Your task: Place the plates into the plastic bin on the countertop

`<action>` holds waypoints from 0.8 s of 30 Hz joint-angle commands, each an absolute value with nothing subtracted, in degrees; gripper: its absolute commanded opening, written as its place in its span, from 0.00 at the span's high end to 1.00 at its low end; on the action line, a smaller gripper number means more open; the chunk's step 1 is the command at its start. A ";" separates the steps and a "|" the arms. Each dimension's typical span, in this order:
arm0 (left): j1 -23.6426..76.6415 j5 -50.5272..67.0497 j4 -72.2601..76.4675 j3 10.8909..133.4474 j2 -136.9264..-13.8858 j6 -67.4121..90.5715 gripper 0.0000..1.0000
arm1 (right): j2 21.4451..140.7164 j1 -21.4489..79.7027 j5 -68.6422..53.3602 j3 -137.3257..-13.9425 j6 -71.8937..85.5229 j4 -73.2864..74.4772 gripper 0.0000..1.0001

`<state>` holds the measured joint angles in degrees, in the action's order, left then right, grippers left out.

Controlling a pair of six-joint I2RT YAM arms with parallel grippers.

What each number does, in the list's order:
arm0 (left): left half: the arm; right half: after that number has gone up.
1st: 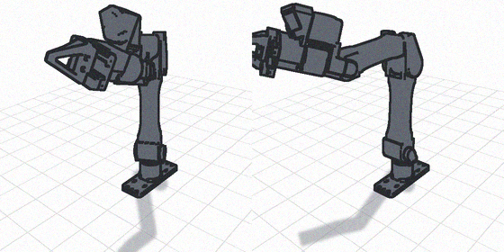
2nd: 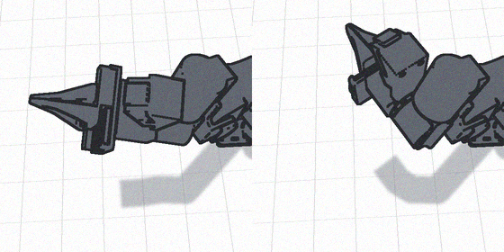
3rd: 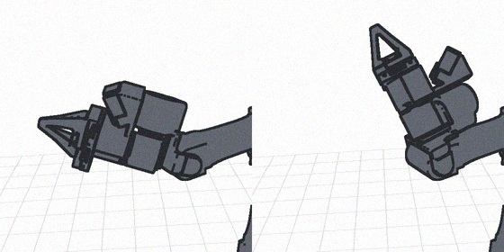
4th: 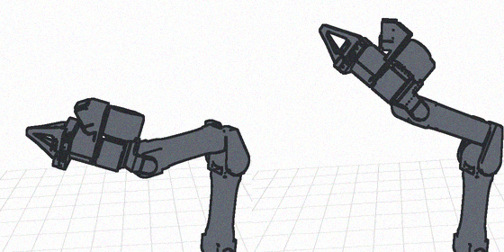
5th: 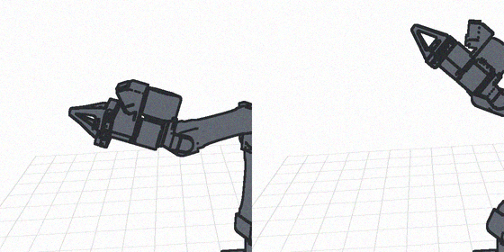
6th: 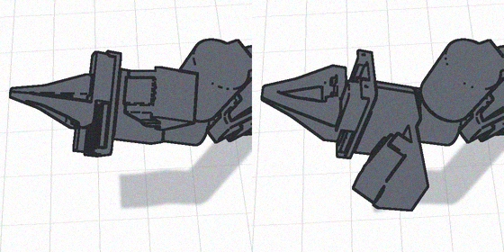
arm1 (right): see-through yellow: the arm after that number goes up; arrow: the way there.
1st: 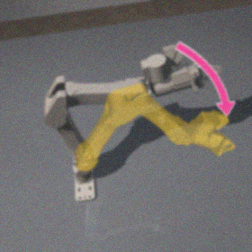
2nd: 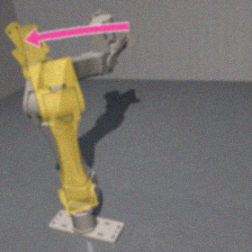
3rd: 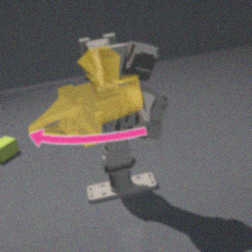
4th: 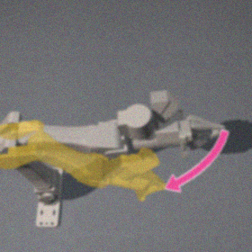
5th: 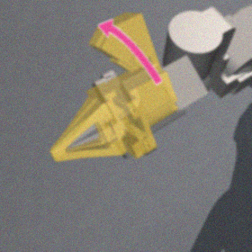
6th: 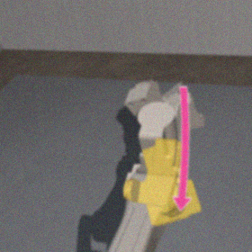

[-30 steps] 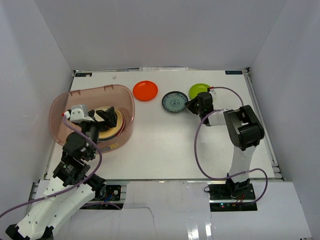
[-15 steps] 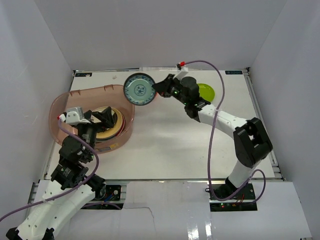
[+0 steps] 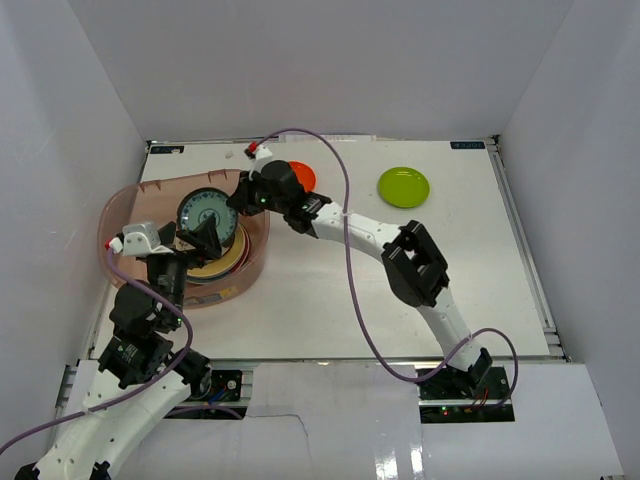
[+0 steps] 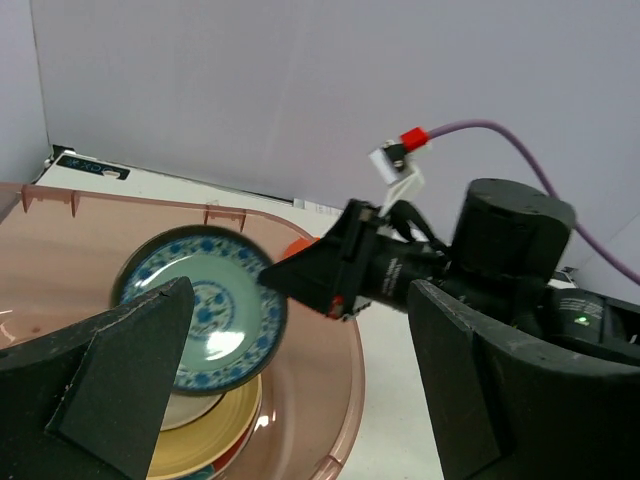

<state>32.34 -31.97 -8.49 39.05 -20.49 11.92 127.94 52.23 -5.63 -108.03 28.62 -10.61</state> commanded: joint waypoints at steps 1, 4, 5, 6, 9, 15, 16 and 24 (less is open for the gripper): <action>31.82 -32.52 -7.56 38.76 -19.96 10.81 0.02 | 130.33 55.54 -2.65 -117.23 23.21 -5.90 0.90; 31.73 -32.26 -7.21 38.50 -19.34 10.99 0.02 | 133.15 57.30 -0.45 -120.93 21.80 -4.31 0.89; 31.73 -31.91 -7.29 38.50 -19.34 11.07 0.02 | 133.76 57.48 -0.27 -121.20 21.80 -4.57 0.89; 31.82 -31.90 -7.29 38.58 -19.42 11.07 0.02 | 134.81 57.83 -0.35 -121.72 21.97 -5.01 0.89; 31.73 -32.17 -7.65 38.85 -19.95 11.42 0.02 | 136.75 57.83 -1.40 -123.91 23.46 -4.83 0.86; 31.73 -32.08 -7.65 38.67 -19.95 11.69 0.02 | 132.64 57.39 -0.26 -122.62 22.50 -5.88 0.52; 31.73 -31.82 -7.56 38.67 -20.04 11.69 0.02 | 131.58 57.04 -0.35 -120.43 22.50 -6.93 0.51; 31.64 -30.85 -7.56 38.76 -20.65 11.95 0.02 | 116.99 49.93 3.77 -98.54 23.46 -15.82 0.67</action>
